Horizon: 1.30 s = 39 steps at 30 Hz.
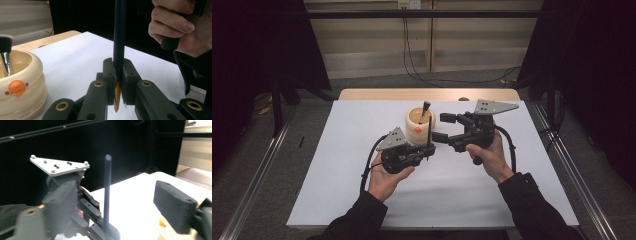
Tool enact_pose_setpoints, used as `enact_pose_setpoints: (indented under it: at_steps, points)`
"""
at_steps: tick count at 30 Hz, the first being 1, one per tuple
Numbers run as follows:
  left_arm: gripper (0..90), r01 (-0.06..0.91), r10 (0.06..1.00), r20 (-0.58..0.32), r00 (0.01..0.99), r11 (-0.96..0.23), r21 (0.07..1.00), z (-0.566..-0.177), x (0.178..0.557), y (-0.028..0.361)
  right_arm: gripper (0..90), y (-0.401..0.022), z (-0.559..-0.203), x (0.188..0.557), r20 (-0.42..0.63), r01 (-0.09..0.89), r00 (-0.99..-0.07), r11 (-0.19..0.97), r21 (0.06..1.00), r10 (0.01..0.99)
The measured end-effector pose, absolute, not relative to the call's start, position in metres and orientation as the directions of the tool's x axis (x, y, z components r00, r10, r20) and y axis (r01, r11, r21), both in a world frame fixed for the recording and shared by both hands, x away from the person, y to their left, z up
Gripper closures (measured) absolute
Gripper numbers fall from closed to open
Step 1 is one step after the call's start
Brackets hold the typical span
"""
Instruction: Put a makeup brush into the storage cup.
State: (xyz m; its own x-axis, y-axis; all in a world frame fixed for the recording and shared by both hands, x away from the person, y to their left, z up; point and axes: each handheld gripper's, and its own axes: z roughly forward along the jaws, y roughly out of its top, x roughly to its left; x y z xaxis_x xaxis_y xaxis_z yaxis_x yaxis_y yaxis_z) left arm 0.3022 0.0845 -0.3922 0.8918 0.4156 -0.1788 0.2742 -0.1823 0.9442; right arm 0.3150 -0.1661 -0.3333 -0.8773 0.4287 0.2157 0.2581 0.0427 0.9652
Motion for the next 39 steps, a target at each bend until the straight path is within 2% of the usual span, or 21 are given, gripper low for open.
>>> enact_pose_setpoints:
  at_steps: [6, 10, 13, 16, 21, 24, 26, 28, 31, 39]
  points:
    - [83.9, 0.272, 0.417, -0.172, 0.893, -0.194, 0.942, -0.392, 0.302, 0.086, 7.5, -0.172, -0.333, 0.315, 0.197, 0.254, -0.867, 0.066, 0.965, 0.458]
    - [84.0, 0.272, 0.413, -0.167, 0.895, -0.21, 0.939, -0.392, 0.302, 0.086, 7.6, -0.174, -0.333, 0.314, 0.176, 0.249, -0.875, 0.106, 0.963, 0.451]
    - [83.9, 0.277, 0.414, -0.164, 0.896, -0.23, 0.933, -0.391, 0.301, 0.087, 11.0, -0.176, -0.333, 0.314, 0.165, 0.251, -0.869, 0.13, 0.959, 0.467]
    - [83.9, 0.279, 0.416, -0.16, 0.895, -0.243, 0.929, -0.391, 0.301, 0.089, 13.7, -0.178, -0.335, 0.314, 0.079, 0.195, -0.864, 0.187, 0.963, 0.497]
    - [83.9, 0.277, 0.418, -0.15, 0.896, -0.262, 0.925, -0.391, 0.302, 0.092, 16.4, -0.183, -0.339, 0.315, 0.049, 0.187, -0.864, 0.229, 0.955, 0.501]
    - [83.9, 0.277, 0.42, -0.143, 0.896, -0.278, 0.92, -0.391, 0.303, 0.093, 17.8, -0.185, -0.34, 0.316, 0.058, 0.204, -0.859, 0.236, 0.95, 0.509]
    - [84.0, 0.28, 0.423, -0.139, 0.896, -0.294, 0.914, -0.391, 0.302, 0.092, 14.8, -0.186, -0.34, 0.317, 0.076, 0.216, -0.866, 0.232, 0.948, 0.494]
    - [84.0, 0.282, 0.413, -0.138, 0.9, -0.309, 0.908, -0.392, 0.302, 0.091, 8.2, -0.186, -0.341, 0.318, 0.083, 0.221, -0.881, 0.25, 0.943, 0.466]
    - [83.9, 0.283, 0.401, -0.133, 0.906, -0.341, 0.896, -0.392, 0.303, 0.091, 6.1, -0.186, -0.345, 0.319, 0.11, 0.242, -0.9, 0.273, 0.931, 0.423]
    - [83.9, 0.29, 0.388, -0.136, 0.912, -0.374, 0.881, -0.391, 0.303, 0.093, 7.3, -0.187, -0.347, 0.321, 0.104, 0.248, -0.91, 0.325, 0.912, 0.402]
